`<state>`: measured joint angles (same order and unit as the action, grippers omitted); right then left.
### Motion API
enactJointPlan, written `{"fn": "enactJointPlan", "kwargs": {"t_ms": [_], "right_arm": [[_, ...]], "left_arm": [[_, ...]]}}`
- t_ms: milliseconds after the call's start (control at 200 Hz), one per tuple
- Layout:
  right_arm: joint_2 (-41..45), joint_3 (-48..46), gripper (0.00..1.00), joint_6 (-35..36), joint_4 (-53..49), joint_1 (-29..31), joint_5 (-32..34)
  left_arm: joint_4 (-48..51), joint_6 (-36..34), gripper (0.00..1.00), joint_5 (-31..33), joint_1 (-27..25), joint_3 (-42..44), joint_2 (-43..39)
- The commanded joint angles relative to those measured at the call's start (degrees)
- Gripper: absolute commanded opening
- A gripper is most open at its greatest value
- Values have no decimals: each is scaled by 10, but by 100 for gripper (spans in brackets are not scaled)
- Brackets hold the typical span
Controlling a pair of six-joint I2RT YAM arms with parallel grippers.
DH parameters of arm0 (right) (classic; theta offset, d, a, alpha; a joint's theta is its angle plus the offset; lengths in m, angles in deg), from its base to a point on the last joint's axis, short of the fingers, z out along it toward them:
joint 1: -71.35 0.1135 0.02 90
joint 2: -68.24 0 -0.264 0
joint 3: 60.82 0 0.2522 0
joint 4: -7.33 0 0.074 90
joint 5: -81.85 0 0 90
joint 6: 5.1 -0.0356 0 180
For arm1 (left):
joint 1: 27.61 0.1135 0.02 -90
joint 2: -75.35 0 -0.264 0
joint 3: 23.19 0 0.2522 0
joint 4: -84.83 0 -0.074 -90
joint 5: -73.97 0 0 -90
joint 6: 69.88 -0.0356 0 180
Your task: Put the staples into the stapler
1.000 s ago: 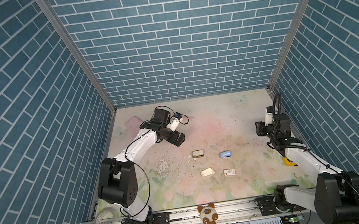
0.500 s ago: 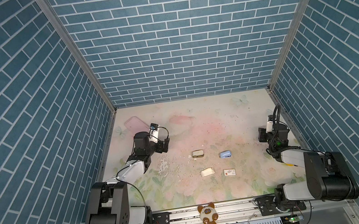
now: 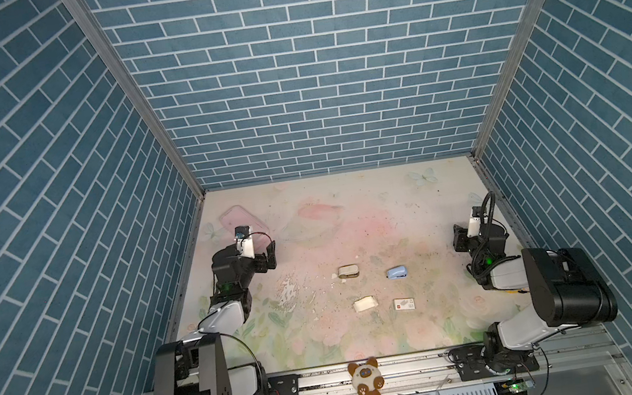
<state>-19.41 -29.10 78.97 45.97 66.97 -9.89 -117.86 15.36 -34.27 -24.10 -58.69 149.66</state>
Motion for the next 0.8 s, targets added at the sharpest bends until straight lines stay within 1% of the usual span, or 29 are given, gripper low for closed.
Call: {"fn": "enactJointPlan", "kwargs": {"t_ms": [0, 100, 160, 205, 265, 300, 325, 340, 350, 355, 365, 370, 385, 445, 485, 545, 590, 795], "right_arm": [[-1, 8, 55, 15, 35, -3, -3], [-2, 16, 56, 15, 24, -4, -11], [-3, 34, 56, 18, -14, -5, -16], [-6, 45, 56, 22, -29, -4, -22], [-5, 45, 60, 22, -29, -5, -22], [-5, 45, 63, 22, -30, -5, -22], [-6, 45, 66, 23, -30, -5, -21], [-6, 45, 70, 23, -30, -4, -20], [-5, 46, 75, 24, -31, -4, -19], [-5, 46, 79, 24, -31, -4, -18], [-5, 46, 92, 24, -31, -3, -17], [-5, 45, 95, 24, -32, -3, -16], [-5, 45, 98, 25, -31, -2, -15], [-5, 45, 99, 26, -30, -1, -14], [-5, 46, 99, 26, -32, -2, -14], [-4, 45, 99, 26, -31, -1, -13], [-4, 45, 99, 26, -31, -1, -14], [-5, 46, 99, 26, -32, 0, -13]], "left_arm": [[-100, 0, 100, -2, 5, 18, 41], [-184, 1, 100, -2, 5, 41, 89], [-251, 6, 100, 5, 5, 57, 127], [-281, 7, 99, 0, 5, 62, 144], [-235, 5, 99, 17, 5, 52, 128], [-238, 12, 100, 27, 5, 50, 133], [-249, 14, 99, 27, 5, 50, 139], [-247, 13, 100, 27, 5, 49, 139], [-242, 13, 100, 27, 5, 48, 137], [-238, 12, 100, 27, 5, 47, 136], [-230, 11, 100, 28, 5, 44, 133], [-226, 10, 100, 29, 4, 43, 132], [-216, 9, 100, 30, 3, 38, 132], [-177, 10, 99, 26, 3, 11, 138], [-146, 5, 99, 41, -3, 3, 133], [-159, 3, 99, 38, -6, 5, 136], [-147, 1, 100, 40, -6, 2, 134], [-154, 2, 99, 40, -6, 5, 134]]}}
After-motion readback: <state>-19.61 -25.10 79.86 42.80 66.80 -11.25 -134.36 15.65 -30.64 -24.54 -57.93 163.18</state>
